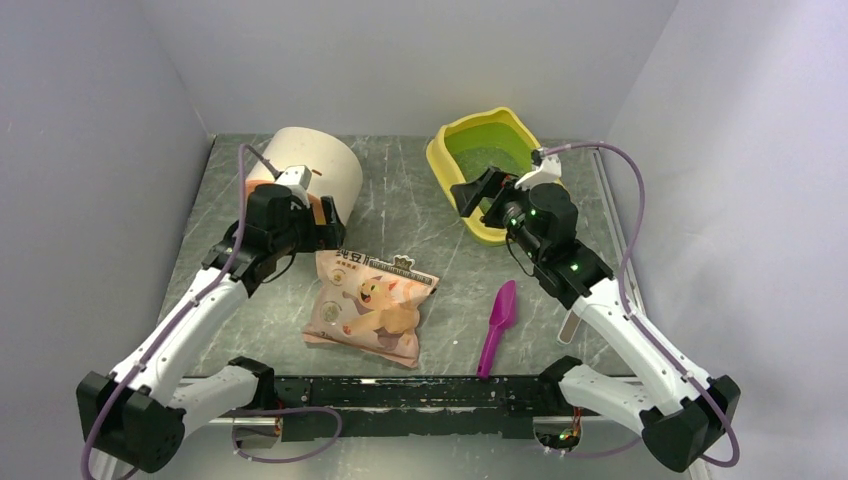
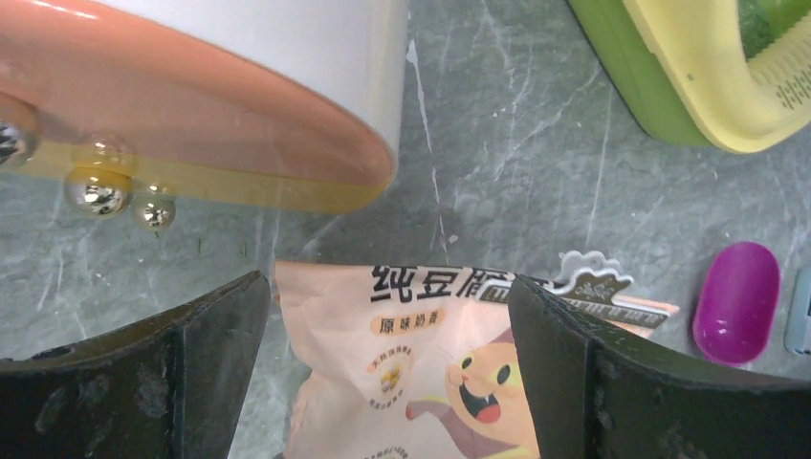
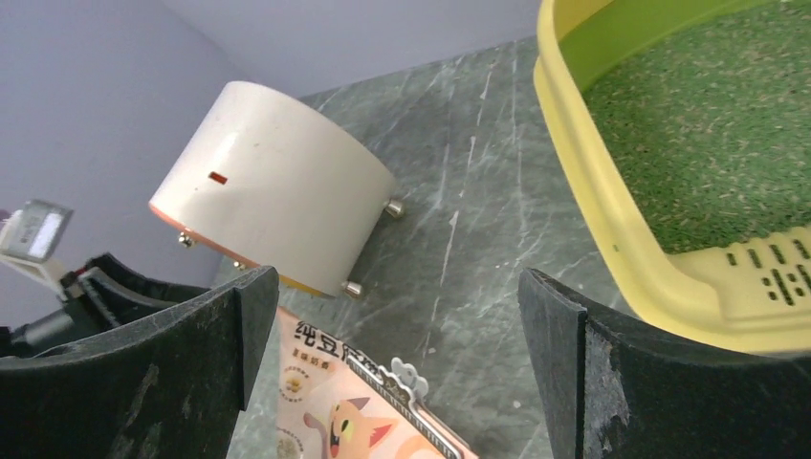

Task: Fill the litter box with clean litter
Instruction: Move the distractor to the center of the board.

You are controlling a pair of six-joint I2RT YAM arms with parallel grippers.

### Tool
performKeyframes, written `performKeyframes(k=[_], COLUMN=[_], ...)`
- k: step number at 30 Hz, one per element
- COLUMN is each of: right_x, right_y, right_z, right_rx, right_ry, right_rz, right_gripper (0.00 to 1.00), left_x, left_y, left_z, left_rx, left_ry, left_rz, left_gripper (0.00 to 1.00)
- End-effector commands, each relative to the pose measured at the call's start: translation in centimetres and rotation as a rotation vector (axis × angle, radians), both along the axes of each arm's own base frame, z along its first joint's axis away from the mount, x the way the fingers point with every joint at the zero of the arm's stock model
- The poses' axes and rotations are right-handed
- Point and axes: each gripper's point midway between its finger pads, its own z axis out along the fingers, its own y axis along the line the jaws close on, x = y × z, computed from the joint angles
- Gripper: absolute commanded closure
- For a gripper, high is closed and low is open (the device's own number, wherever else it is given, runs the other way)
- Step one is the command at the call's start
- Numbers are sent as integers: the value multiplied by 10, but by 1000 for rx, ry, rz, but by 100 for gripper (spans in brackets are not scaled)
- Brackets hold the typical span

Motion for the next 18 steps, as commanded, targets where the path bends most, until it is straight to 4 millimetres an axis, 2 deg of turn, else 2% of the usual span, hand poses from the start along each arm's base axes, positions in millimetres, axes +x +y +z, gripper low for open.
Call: performKeyframes(k=[1, 8, 15, 18], right_x=[-1, -1, -2, -2], right_y=[-21, -25, -37, -40], right_z=[6, -1, 1, -2], right_rx=[-23, -64, -101, -108], right_ry=[-32, -17, -24, -23], right_rz=[-75, -78, -107, -115], right_gripper=[0, 0, 0, 0], left_x=[31, 76, 111, 127], left_y=[-6, 9, 14, 16], left_z=[3, -19, -42, -45], left_rx=[-40, 81, 176, 174], left_ry=[-98, -118, -118, -128], left_rz=[68, 189, 225, 225], left_gripper=[1, 1, 1, 1])
